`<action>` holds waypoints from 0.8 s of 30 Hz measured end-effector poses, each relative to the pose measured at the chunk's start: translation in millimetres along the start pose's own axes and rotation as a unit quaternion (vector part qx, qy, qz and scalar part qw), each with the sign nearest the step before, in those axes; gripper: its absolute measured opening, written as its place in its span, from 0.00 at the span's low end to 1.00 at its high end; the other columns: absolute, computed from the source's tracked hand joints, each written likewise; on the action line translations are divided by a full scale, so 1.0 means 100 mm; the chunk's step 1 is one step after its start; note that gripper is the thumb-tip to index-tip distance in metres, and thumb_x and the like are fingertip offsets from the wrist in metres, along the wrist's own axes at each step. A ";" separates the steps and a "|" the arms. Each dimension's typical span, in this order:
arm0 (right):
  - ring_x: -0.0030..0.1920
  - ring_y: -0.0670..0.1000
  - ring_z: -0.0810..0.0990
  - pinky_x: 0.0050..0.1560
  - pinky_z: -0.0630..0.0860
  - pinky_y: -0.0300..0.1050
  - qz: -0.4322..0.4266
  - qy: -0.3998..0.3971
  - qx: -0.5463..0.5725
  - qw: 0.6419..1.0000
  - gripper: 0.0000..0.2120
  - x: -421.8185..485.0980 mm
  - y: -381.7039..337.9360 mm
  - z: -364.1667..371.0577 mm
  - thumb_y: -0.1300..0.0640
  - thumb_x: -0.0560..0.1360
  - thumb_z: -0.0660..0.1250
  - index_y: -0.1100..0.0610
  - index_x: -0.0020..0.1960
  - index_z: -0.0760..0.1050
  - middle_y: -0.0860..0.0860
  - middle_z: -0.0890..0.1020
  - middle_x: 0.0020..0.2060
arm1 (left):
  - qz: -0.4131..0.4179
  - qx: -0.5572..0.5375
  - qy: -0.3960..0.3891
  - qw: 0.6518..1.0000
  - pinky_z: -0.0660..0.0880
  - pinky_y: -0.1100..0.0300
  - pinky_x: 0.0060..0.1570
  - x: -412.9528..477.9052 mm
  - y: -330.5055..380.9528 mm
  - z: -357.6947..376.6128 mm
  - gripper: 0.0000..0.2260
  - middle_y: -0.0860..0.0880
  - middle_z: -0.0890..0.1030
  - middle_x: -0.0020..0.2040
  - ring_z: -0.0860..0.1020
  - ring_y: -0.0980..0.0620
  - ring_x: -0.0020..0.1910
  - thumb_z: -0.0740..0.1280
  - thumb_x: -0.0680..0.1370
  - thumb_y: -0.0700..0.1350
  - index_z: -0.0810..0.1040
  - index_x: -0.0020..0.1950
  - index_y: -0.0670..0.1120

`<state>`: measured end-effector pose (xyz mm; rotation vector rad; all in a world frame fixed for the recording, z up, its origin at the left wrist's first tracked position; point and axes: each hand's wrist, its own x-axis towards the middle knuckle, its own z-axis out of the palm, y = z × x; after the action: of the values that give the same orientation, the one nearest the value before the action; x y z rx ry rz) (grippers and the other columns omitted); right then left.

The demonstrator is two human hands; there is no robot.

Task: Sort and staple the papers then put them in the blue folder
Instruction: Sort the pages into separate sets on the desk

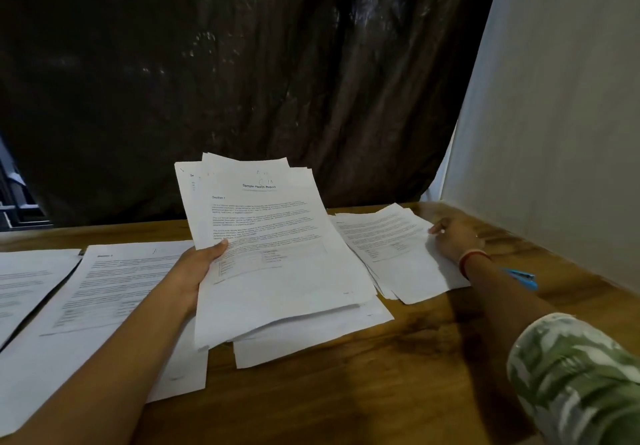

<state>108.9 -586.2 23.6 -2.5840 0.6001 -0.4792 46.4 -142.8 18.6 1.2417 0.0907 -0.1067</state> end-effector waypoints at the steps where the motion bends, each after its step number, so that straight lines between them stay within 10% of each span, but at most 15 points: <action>1: 0.55 0.60 0.79 0.61 0.74 0.54 0.004 0.034 -0.023 0.999 0.10 -0.12 -0.09 -0.01 0.55 0.79 0.63 0.58 0.57 0.79 0.59 0.81 0.55 | 0.000 -0.007 -0.003 1.000 0.78 0.47 0.50 0.00 -0.01 0.01 0.13 0.42 0.82 0.57 0.79 0.39 0.57 0.65 0.80 0.42 0.76 0.64 0.46; 4: 0.54 0.59 0.79 0.58 0.73 0.50 -0.047 0.095 0.075 0.992 0.12 -0.40 -0.51 -0.01 0.53 0.81 0.62 0.60 0.56 0.77 0.58 0.80 0.54 | 0.011 -0.027 -0.010 1.000 0.74 0.43 0.60 -0.01 -0.02 0.04 0.12 0.43 0.81 0.58 0.79 0.40 0.58 0.65 0.80 0.41 0.77 0.63 0.47; 7: 0.59 0.57 0.78 0.59 0.73 0.49 -0.057 -0.064 0.320 0.944 0.18 -0.67 -1.04 -0.01 0.45 0.79 0.63 0.57 0.60 0.75 0.54 0.79 0.57 | 0.023 -0.044 -0.018 0.999 0.74 0.43 0.61 -0.06 -0.02 0.09 0.13 0.43 0.82 0.58 0.79 0.41 0.58 0.65 0.80 0.40 0.76 0.64 0.45; 11: 0.53 0.51 0.79 0.54 0.77 0.44 -0.087 -0.228 0.380 0.892 0.20 -1.02 -1.55 0.00 0.40 0.72 0.71 0.52 0.56 0.75 0.47 0.80 0.53 | 0.042 -0.074 -0.010 0.996 0.78 0.48 0.55 -0.06 -0.04 0.10 0.14 0.43 0.82 0.58 0.80 0.42 0.57 0.64 0.80 0.41 0.76 0.65 0.44; 15: 0.43 0.52 0.82 0.42 0.80 0.41 -0.039 -0.132 0.458 0.879 0.13 -1.22 -1.66 0.13 0.62 0.71 0.75 0.61 0.53 0.75 0.55 0.82 0.47 | 0.045 -0.075 0.022 0.996 0.79 0.50 0.50 -0.09 -0.02 0.10 0.15 0.44 0.83 0.56 0.81 0.42 0.56 0.66 0.79 0.42 0.76 0.66 0.44; 20: 0.38 0.50 0.79 0.30 0.71 0.36 0.013 -0.086 0.475 0.876 0.06 -1.39 -1.56 0.27 0.60 0.74 0.73 0.61 0.48 0.77 0.53 0.81 0.40 | 0.047 -0.048 0.013 0.998 0.78 0.46 0.55 -0.15 0.01 0.10 0.15 0.44 0.83 0.57 0.81 0.42 0.56 0.67 0.78 0.41 0.76 0.65 0.45; 24: 0.41 0.53 0.78 0.42 0.77 0.46 -0.008 -0.024 0.412 0.911 0.07 -1.39 -1.48 0.27 0.56 0.78 0.66 0.56 0.42 0.78 0.55 0.81 0.41 | 0.051 -0.007 -0.010 0.999 0.77 0.44 0.57 -0.20 -0.01 0.12 0.15 0.45 0.82 0.57 0.81 0.43 0.56 0.67 0.79 0.43 0.76 0.65 0.46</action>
<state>51.3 -390.5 41.3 -1.7841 0.2637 -0.5271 26.7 -154.0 24.3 1.2279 0.0108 -0.0300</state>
